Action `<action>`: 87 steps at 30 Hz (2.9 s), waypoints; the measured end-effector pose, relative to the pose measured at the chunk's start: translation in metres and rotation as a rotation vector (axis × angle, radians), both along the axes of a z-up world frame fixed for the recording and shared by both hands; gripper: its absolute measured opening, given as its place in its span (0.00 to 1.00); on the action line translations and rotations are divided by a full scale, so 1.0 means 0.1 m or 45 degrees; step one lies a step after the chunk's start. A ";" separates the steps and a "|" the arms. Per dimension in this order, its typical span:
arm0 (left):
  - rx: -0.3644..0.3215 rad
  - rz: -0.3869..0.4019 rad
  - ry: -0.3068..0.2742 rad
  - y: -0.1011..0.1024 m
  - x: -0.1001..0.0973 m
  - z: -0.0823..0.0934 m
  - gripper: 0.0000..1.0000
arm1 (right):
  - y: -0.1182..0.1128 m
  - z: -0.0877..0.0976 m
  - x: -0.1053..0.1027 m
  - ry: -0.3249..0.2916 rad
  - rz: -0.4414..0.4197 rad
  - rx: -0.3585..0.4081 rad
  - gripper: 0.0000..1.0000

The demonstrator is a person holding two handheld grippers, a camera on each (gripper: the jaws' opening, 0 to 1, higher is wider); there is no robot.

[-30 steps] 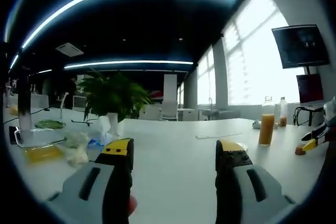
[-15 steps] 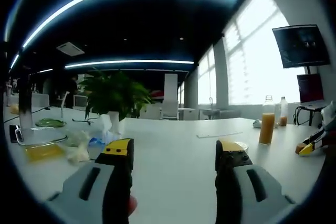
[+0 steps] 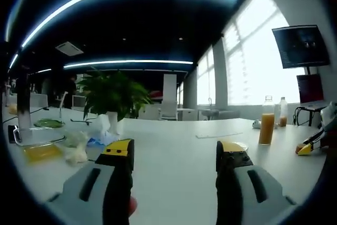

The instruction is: Open the Petri dish lid, place the lid on the table, pour the liquid culture medium into the Petri dish, pick up the Petri dish lid from the table, and close the Petri dish

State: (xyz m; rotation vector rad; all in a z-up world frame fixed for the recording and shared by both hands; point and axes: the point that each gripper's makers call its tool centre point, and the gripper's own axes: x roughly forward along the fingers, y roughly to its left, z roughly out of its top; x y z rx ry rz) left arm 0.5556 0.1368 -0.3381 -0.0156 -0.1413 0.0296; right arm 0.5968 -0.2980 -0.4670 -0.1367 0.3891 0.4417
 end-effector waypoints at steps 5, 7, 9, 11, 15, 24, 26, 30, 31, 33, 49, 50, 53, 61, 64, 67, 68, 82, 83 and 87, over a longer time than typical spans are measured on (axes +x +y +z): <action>0.001 -0.002 -0.004 -0.01 0.01 0.03 0.54 | -0.03 0.04 0.04 -0.003 -0.036 0.050 0.29; 0.002 -0.001 -0.005 -0.02 0.01 0.03 0.54 | -0.04 0.10 0.05 -0.010 -0.044 0.074 0.29; -0.001 0.000 -0.003 -0.02 0.01 0.03 0.54 | -0.05 0.16 0.07 -0.022 -0.047 0.082 0.29; -0.003 0.000 -0.002 -0.02 0.01 0.03 0.54 | -0.07 0.26 0.09 -0.043 -0.049 0.087 0.29; -0.003 -0.004 -0.002 -0.05 0.01 0.04 0.54 | -0.11 0.57 0.18 -0.118 -0.054 0.099 0.29; 0.006 -0.006 -0.005 -0.06 0.00 0.08 0.53 | -0.16 1.49 0.43 -0.320 -0.048 0.093 0.29; 0.009 -0.008 -0.002 -0.07 0.01 0.08 0.53 | -0.19 1.67 0.51 -0.361 -0.049 0.085 0.29; 0.010 -0.009 -0.006 -0.07 0.01 0.09 0.53 | -0.19 1.98 0.64 -0.421 -0.036 0.079 0.29; 0.010 -0.009 -0.007 -0.07 0.01 0.10 0.53 | -0.18 2.05 0.68 -0.431 -0.031 0.075 0.29; 0.012 -0.012 -0.006 -0.08 0.01 0.10 0.53 | -0.16 2.19 0.75 -0.461 -0.022 0.071 0.29; 0.025 -0.005 0.009 -0.08 0.05 0.08 0.53 | 0.02 2.83 1.21 -0.577 0.018 0.039 0.29; 0.025 -0.002 0.008 -0.07 0.05 0.08 0.53 | 0.01 2.84 1.25 -0.576 0.018 0.046 0.29; 0.028 0.005 0.007 -0.05 0.05 0.09 0.52 | 0.01 2.86 1.33 -0.566 0.017 0.054 0.29; 0.042 0.025 -0.004 0.01 0.03 0.16 0.52 | 0.08 2.71 1.69 -0.454 0.025 0.064 0.29; 0.039 0.033 -0.007 0.03 0.01 0.16 0.52 | 0.10 2.61 1.79 -0.414 0.022 0.049 0.29; 0.036 0.041 -0.003 0.04 -0.01 0.14 0.52 | 0.12 2.48 1.90 -0.363 0.028 0.027 0.29; 0.036 0.043 -0.001 0.05 -0.01 0.14 0.52 | 0.13 2.43 1.92 -0.338 0.027 0.028 0.29; 0.030 0.078 -0.002 0.17 -0.06 0.14 0.52 | 0.12 2.10 2.13 -0.218 -0.003 0.067 0.29; 0.028 0.079 -0.003 0.17 -0.06 0.14 0.52 | 0.12 2.09 2.14 -0.221 -0.006 0.066 0.29; 0.027 0.079 -0.005 0.17 -0.07 0.14 0.52 | 0.13 2.09 2.12 -0.208 0.003 0.086 0.29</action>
